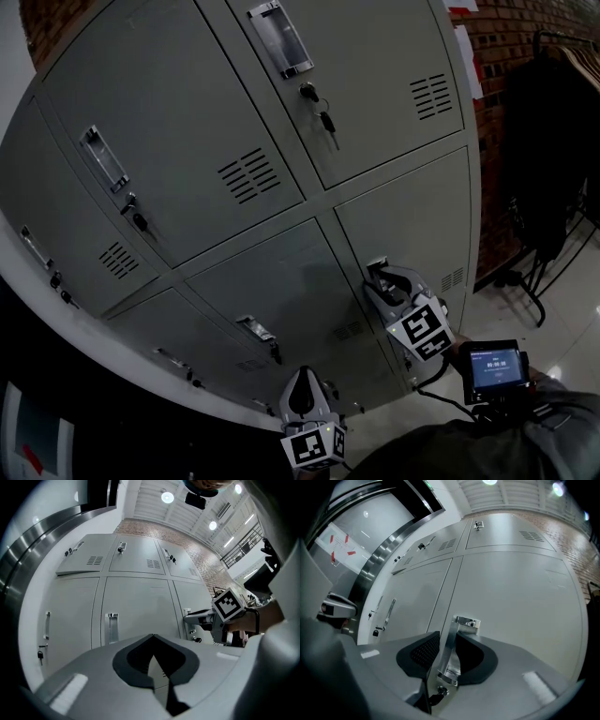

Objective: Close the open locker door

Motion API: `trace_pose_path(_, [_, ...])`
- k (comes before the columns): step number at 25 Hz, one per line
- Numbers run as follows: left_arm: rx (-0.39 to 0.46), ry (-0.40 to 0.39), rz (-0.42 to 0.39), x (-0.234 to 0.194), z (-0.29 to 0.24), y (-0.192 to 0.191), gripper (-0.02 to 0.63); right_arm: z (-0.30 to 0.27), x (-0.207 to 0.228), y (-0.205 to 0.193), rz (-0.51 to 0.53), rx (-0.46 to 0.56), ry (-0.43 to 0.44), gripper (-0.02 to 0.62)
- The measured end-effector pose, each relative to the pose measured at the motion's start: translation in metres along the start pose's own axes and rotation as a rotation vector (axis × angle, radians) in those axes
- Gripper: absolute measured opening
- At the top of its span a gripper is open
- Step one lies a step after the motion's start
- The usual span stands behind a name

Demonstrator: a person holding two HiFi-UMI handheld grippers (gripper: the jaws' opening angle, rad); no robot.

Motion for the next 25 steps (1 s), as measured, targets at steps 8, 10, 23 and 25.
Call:
trace_pose_path(8, [0.001,-0.018,-0.001,0.000,-0.006,-0.001,0.002,0.002,-0.001,0.000,0.011,0.000,-0.021,0.121])
trace_pose_path(10, [-0.001,-0.020,0.000,-0.001,-0.007,-0.002,0.002,0.003,-0.001,0.000,0.041,-0.003,-0.039,0.127])
trace_pose_path(23, [0.006,-0.026,0.003,0.000,-0.012,-0.004,0.002,0.002,0.000,0.000,0.056,-0.006,-0.046,0.135])
trace_pose_path(25, [0.003,-0.029,0.002,0.002,-0.012,-0.004,0.002,0.005,0.002,-0.001,0.052,-0.004,-0.049,0.135])
Point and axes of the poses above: the fingertips, and each gripper's own axes: z backward along the fingers, x to its right, y out of its top, the point moved 4 cm from there along z, backward along the fingers, and after that the axes turned 3 degrees about x, right-handed, at the moved point
